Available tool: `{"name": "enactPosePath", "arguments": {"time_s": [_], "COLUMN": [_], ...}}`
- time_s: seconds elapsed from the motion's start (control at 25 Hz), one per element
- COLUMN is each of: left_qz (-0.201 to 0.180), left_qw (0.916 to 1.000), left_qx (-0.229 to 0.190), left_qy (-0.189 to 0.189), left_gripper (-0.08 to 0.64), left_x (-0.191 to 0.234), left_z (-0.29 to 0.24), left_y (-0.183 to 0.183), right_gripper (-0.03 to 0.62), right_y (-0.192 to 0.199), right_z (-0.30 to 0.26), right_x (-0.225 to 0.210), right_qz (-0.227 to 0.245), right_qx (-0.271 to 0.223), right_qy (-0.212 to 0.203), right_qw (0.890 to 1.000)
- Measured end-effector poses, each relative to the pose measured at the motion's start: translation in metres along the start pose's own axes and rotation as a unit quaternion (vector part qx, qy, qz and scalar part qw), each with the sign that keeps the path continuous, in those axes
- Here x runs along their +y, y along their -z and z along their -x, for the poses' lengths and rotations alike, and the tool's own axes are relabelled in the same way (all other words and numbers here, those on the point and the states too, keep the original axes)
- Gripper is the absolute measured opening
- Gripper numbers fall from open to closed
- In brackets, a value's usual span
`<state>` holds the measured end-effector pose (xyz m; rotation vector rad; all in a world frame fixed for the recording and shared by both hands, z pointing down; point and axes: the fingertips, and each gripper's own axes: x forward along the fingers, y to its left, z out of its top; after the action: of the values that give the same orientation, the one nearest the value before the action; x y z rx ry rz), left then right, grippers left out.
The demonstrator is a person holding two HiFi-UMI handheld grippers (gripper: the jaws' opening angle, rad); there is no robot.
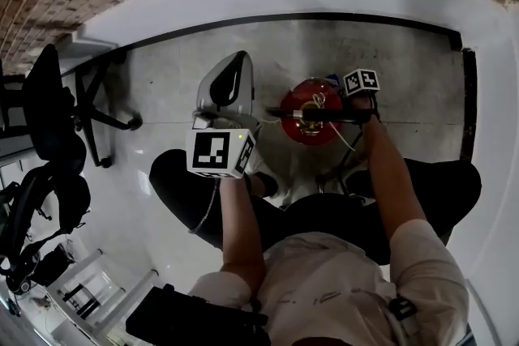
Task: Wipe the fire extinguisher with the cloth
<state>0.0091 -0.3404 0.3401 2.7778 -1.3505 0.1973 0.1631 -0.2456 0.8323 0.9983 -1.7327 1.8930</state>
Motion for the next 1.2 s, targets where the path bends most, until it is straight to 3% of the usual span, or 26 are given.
{"name": "enactPosePath", "arguments": {"time_s": [0.04,0.12,0.2,0.28,0.4,0.52,0.6,0.76,0.88,0.96,1.08,1.2], "left_qz": [0.001,0.004,0.006,0.009,0.011,0.015,0.021,0.029,0.030,0.031,0.029,0.027], "left_qw": [1.0000,0.9999,0.9998,0.9996,0.9991,0.9986,0.9980,0.9976,0.9979,0.9981,0.9987,0.9992], "left_qx": [-0.003,-0.009,-0.017,-0.026,-0.038,-0.050,-0.058,-0.063,-0.057,-0.052,-0.042,-0.029], "left_qy": [0.000,0.004,0.010,0.013,0.012,0.011,0.008,0.007,0.011,0.010,0.009,0.004], "left_gripper": [0.000,0.000,0.000,0.000,0.000,0.000,0.000,0.000,0.000,0.000,0.000,0.000], "left_x": [0.002,0.005,0.007,0.008,0.013,0.018,0.020,0.020,0.016,0.016,0.015,0.016], "left_z": [0.000,-0.001,-0.004,-0.005,-0.004,-0.004,-0.003,-0.003,-0.004,-0.003,-0.003,-0.002], "left_y": [-0.002,-0.010,-0.019,-0.027,-0.039,-0.048,-0.051,-0.051,-0.045,-0.040,-0.033,-0.023], "right_gripper": [0.061,0.061,0.061,0.063,0.063,0.061,0.061,0.061,0.061,0.061,0.061,0.060], "right_y": [-0.008,-0.036,-0.075,-0.104,-0.111,-0.091,-0.072,-0.028,-0.015,-0.020,-0.038,-0.034], "right_z": [0.009,0.044,0.101,0.170,0.268,0.329,0.339,0.306,0.261,0.236,0.209,0.158], "right_x": [0.015,0.064,0.121,0.178,0.271,0.357,0.387,0.389,0.358,0.341,0.316,0.257], "right_qz": [0.019,0.059,0.120,0.192,0.281,0.359,0.371,0.396,0.378,0.341,0.284,0.273], "right_qx": [0.009,0.000,-0.033,-0.061,-0.081,-0.079,-0.056,0.058,0.138,0.160,0.157,0.194], "right_qy": [-0.009,-0.067,-0.118,-0.142,-0.206,-0.300,-0.332,-0.306,-0.268,-0.277,-0.290,-0.221], "right_qw": [1.000,0.996,0.985,0.969,0.934,0.880,0.865,0.864,0.875,0.884,0.900,0.916]}}
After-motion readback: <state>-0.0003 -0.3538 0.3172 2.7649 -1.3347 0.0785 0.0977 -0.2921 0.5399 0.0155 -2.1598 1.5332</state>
